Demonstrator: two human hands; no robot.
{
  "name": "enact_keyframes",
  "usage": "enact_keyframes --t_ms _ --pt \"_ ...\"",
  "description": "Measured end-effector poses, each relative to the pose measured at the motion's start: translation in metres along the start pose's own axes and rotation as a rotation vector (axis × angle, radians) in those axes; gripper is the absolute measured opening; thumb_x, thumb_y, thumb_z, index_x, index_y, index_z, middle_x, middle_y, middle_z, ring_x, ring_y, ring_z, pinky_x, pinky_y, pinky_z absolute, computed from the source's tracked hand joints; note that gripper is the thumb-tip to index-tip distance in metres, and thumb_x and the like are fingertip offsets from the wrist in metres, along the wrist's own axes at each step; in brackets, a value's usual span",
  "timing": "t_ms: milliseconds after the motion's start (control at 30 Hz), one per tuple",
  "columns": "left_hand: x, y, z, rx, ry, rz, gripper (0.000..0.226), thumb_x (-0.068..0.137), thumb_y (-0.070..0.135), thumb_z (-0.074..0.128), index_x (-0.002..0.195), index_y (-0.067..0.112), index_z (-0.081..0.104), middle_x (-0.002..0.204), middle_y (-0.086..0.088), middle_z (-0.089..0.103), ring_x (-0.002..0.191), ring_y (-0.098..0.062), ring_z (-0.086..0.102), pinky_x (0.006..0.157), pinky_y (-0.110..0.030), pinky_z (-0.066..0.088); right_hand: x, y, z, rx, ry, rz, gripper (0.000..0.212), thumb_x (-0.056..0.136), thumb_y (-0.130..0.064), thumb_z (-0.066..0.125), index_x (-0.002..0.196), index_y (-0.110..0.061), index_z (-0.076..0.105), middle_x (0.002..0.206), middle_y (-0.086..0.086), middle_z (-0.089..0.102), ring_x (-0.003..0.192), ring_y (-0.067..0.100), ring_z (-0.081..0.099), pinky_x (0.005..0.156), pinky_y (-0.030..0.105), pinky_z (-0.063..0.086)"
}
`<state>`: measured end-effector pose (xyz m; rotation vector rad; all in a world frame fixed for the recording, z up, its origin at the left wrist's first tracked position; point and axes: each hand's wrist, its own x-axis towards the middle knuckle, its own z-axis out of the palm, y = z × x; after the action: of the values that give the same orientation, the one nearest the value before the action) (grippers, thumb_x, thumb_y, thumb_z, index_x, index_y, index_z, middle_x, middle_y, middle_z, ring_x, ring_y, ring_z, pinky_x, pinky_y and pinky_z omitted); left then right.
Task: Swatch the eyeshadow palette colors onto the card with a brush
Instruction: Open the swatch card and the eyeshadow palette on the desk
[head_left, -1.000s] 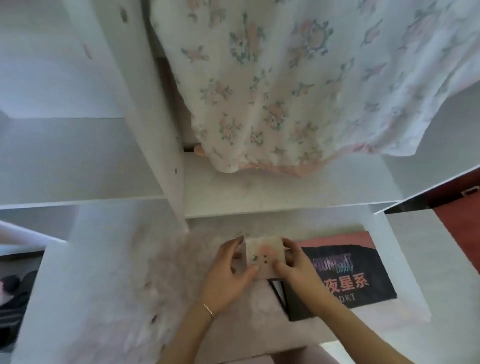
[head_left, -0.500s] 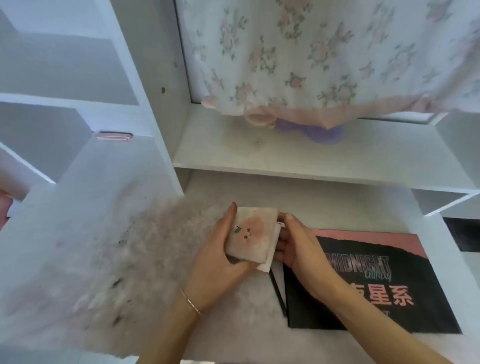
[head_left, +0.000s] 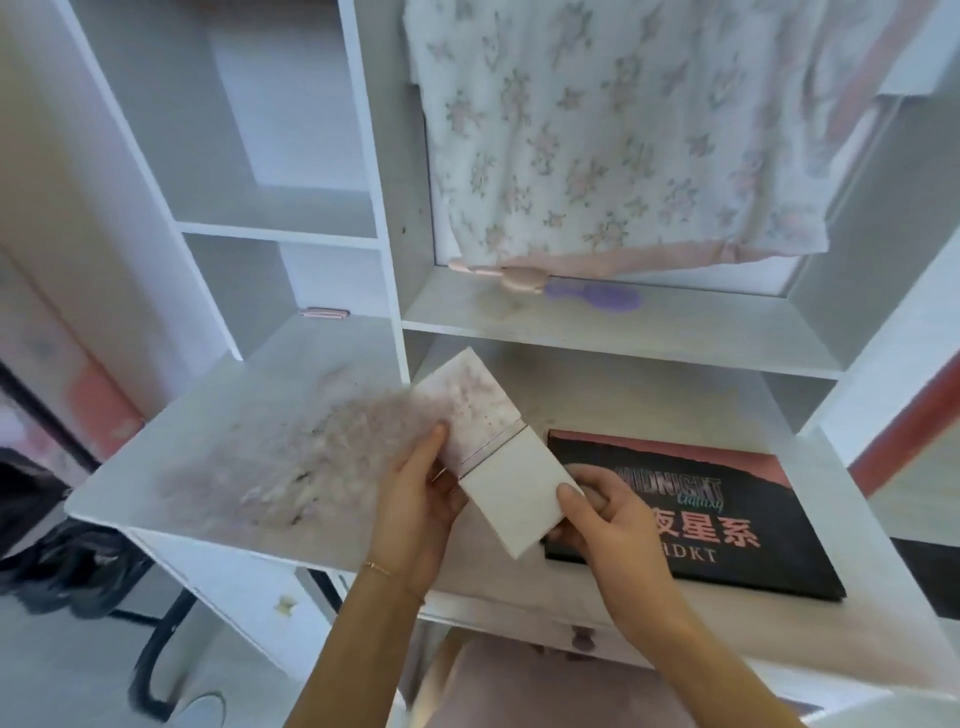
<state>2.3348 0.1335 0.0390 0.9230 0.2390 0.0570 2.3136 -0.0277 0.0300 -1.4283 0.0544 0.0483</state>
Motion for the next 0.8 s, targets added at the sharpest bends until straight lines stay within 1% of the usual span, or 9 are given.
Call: enact_keyframes --t_ms 133,233,367,467,533,600,667,733,800 --pt "-0.004 -0.007 -0.006 0.02 0.13 0.019 0.01 0.084 0.014 0.057 0.086 0.008 0.065 0.076 -0.003 0.068 0.067 -0.012 0.064 0.052 -0.023 0.051 -0.01 0.009 0.002 -0.02 -0.032 -0.032 0.009 0.087 -0.002 0.055 0.092 -0.009 0.059 0.073 0.004 0.072 0.062 0.009 0.063 0.057 0.019 0.052" --pt "0.008 -0.009 -0.006 0.131 0.254 0.035 0.008 0.086 0.009 0.055 0.08 0.01 0.06 0.067 -0.001 0.063 0.057 -0.012 0.059 0.048 -0.022 0.048 -0.013 0.011 0.003 -0.112 -0.099 -0.021 0.01 0.086 -0.003 0.057 0.089 -0.011 0.06 0.081 0.007 0.07 0.068 0.012 0.066 0.062 0.02 0.053" --pt "0.04 -0.014 -0.01 0.521 0.331 0.069 0.015 0.088 0.012 0.054 0.098 0.004 0.061 0.088 -0.01 0.063 0.08 -0.024 0.056 0.076 -0.036 0.049 -0.005 0.012 -0.007 -0.39 -0.116 -0.089 0.016 0.087 -0.012 0.059 0.092 -0.027 0.057 0.09 -0.003 0.066 0.082 0.006 0.063 0.074 0.018 0.051" --pt "0.059 -0.016 -0.015 0.879 0.335 0.177 0.02 0.089 0.019 0.053 0.102 0.006 0.062 0.095 -0.01 0.065 0.083 -0.02 0.056 0.073 -0.028 0.041 0.005 0.01 -0.03 -0.668 -0.128 -0.21 0.02 0.088 -0.02 0.058 0.097 -0.037 0.054 0.096 -0.022 0.059 0.09 -0.013 0.054 0.076 0.004 0.042" --pt "0.071 -0.015 -0.014 0.997 0.332 0.233 0.017 0.09 0.024 0.052 0.097 0.012 0.062 0.088 -0.006 0.065 0.082 -0.022 0.057 0.069 -0.025 0.037 0.013 0.008 -0.047 -0.853 -0.148 -0.261 0.022 0.088 -0.028 0.057 0.107 -0.038 0.052 0.105 -0.027 0.051 0.1 -0.012 0.049 0.087 0.007 0.039" --pt "0.082 -0.013 -0.012 1.066 0.325 0.244 0.02 0.09 0.028 0.051 0.101 0.013 0.06 0.087 -0.005 0.064 0.087 -0.026 0.059 0.07 -0.027 0.04 0.021 0.007 -0.064 -1.028 -0.176 -0.284 0.039 0.087 -0.038 0.056 0.125 -0.035 0.046 0.122 -0.025 0.039 0.119 -0.006 0.035 0.103 0.015 0.026" --pt "0.089 -0.011 -0.011 1.138 0.331 0.235 0.032 0.089 0.025 0.052 0.117 0.01 0.055 0.104 -0.011 0.062 0.098 -0.028 0.057 0.084 -0.033 0.044 0.028 0.008 -0.081 -1.207 -0.243 -0.28 0.065 0.083 -0.052 0.054 0.139 -0.037 0.026 0.134 -0.027 0.018 0.133 -0.003 0.011 0.114 0.026 0.005" --pt "0.09 -0.01 -0.012 1.253 0.399 0.276 0.04 0.088 0.023 0.053 0.125 0.011 0.05 0.119 -0.015 0.055 0.11 -0.031 0.05 0.096 -0.043 0.039 0.032 0.01 -0.095 -1.361 -0.332 -0.229 0.083 0.076 -0.066 0.049 0.139 -0.045 -0.001 0.14 -0.027 -0.003 0.135 -0.001 -0.014 0.112 0.03 -0.013" --pt "0.082 -0.012 -0.008 1.349 0.444 0.367 0.038 0.086 0.021 0.053 0.124 0.014 0.052 0.124 -0.014 0.051 0.117 -0.032 0.043 0.099 -0.045 0.033 0.034 0.013 -0.102 -1.464 -0.401 -0.184 0.091 0.07 -0.074 0.044 0.133 -0.047 -0.017 0.14 -0.023 -0.021 0.132 0.003 -0.027 0.108 0.032 -0.02"
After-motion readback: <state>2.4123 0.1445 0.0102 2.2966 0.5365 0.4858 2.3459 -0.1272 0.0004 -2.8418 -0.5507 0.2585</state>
